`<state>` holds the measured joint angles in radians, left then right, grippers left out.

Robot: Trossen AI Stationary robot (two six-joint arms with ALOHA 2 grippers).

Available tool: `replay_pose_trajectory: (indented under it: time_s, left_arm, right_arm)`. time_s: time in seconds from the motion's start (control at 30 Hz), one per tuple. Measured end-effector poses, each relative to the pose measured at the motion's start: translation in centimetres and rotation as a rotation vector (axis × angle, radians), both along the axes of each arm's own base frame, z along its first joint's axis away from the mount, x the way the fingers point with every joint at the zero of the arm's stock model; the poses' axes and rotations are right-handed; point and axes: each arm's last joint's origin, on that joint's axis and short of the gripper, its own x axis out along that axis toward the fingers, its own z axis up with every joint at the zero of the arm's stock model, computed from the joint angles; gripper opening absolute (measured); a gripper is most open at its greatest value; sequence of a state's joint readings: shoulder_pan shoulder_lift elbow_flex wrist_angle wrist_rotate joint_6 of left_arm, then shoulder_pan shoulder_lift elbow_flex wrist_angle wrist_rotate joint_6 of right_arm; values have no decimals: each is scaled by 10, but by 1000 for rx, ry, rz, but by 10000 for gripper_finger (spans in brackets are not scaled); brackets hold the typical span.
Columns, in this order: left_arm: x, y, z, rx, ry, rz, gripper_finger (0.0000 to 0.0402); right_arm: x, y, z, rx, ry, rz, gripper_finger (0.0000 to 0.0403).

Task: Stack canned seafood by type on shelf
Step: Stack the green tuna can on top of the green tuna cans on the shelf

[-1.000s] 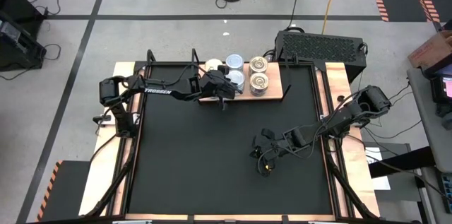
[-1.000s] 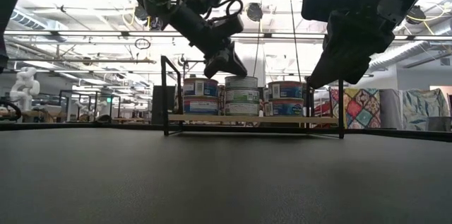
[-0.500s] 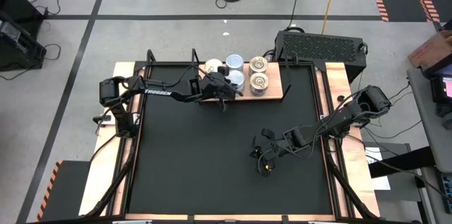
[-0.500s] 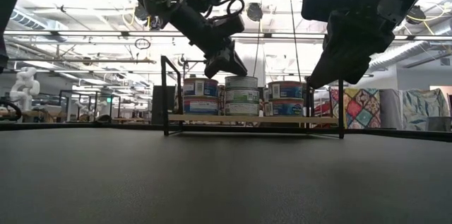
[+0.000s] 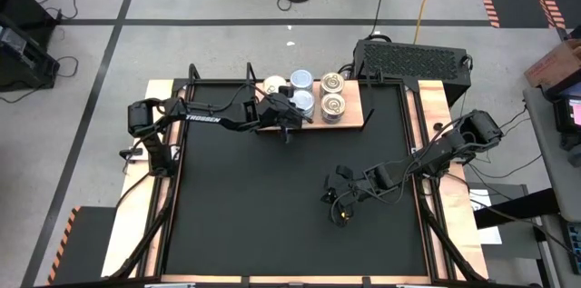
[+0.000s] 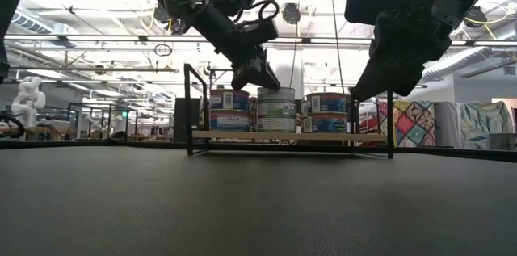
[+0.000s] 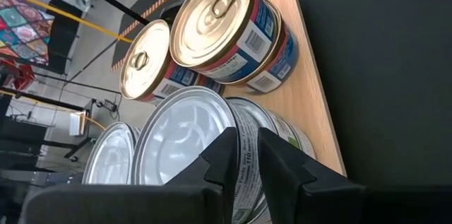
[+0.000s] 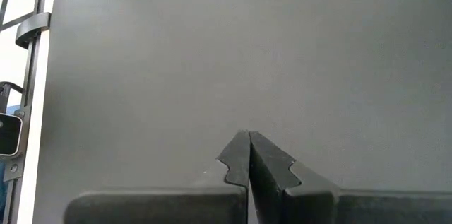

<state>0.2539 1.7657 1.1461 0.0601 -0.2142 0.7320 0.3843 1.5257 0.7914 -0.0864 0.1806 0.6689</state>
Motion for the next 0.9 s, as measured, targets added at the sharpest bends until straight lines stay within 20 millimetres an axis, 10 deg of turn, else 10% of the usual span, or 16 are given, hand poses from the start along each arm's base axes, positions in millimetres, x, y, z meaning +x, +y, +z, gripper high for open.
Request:
replay_pose_trajectory:
  time_s: [0.9]
  left_arm:
    - [0, -4, -1, -45, -4, -8, 61]
  right_arm:
    - [0, 0, 0, 3, 0, -2, 0]
